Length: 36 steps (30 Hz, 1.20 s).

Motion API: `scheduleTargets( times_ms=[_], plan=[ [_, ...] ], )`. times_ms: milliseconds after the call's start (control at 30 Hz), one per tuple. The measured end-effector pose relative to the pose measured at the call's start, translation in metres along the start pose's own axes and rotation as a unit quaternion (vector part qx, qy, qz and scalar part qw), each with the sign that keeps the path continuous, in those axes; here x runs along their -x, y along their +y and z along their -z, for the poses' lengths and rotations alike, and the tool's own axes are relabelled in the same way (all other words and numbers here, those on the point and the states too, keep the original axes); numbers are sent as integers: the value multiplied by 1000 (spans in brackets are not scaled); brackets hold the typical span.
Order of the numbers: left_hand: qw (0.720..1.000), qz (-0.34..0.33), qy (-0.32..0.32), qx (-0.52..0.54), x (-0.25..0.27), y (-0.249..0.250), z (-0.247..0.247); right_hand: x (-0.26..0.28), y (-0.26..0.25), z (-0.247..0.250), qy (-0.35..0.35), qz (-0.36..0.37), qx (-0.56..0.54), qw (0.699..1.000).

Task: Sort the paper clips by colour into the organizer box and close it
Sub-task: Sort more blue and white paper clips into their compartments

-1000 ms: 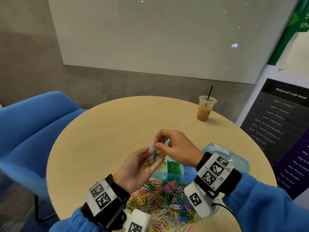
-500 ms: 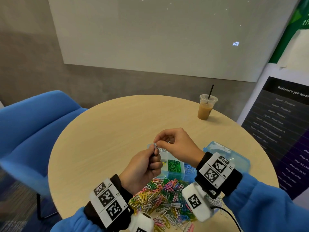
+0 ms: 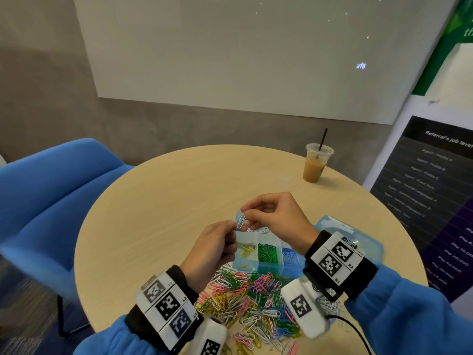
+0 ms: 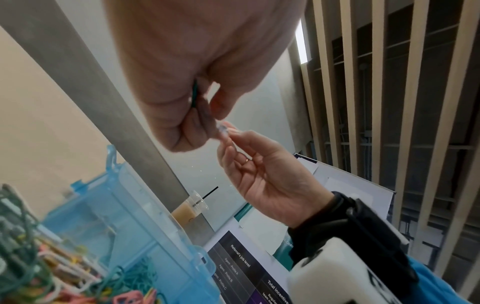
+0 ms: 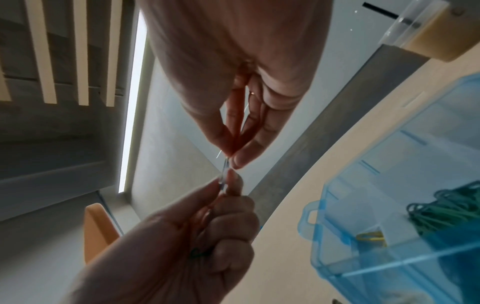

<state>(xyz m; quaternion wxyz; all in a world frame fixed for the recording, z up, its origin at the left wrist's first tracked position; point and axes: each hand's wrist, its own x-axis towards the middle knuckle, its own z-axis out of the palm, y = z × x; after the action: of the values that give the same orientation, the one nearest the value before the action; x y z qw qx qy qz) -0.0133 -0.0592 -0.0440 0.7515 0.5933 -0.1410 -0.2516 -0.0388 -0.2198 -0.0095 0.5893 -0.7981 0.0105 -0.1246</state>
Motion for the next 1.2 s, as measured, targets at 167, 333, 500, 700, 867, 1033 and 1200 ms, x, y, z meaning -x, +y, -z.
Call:
scheduleTargets(
  times_ms=[167,333,500,700,867,1033,1200],
  plan=[
    [995,-61,10,-79,4,-2,-1,3,0,-3,-13,-18,-38,999],
    [991,-57,47,-112,1,-6,-1,0,3,-6,-13,-36,-32,999],
    [989,-33,64,-132,-2,-6,6,-21,17,7,87,-67,-37,993],
    [988,-33,54,-139,-2,-7,8,-23,29,18,53,-47,206,976],
    [991,-28,38,-122,0,-6,5,-4,14,8,-125,8,99,987],
    [998,39,9,44,-1,-5,-3,-2,9,30,-126,6,111,986],
    [953,154,-19,262,-3,-3,-2,6,19,72,-48,-14,373,926]
  ],
)
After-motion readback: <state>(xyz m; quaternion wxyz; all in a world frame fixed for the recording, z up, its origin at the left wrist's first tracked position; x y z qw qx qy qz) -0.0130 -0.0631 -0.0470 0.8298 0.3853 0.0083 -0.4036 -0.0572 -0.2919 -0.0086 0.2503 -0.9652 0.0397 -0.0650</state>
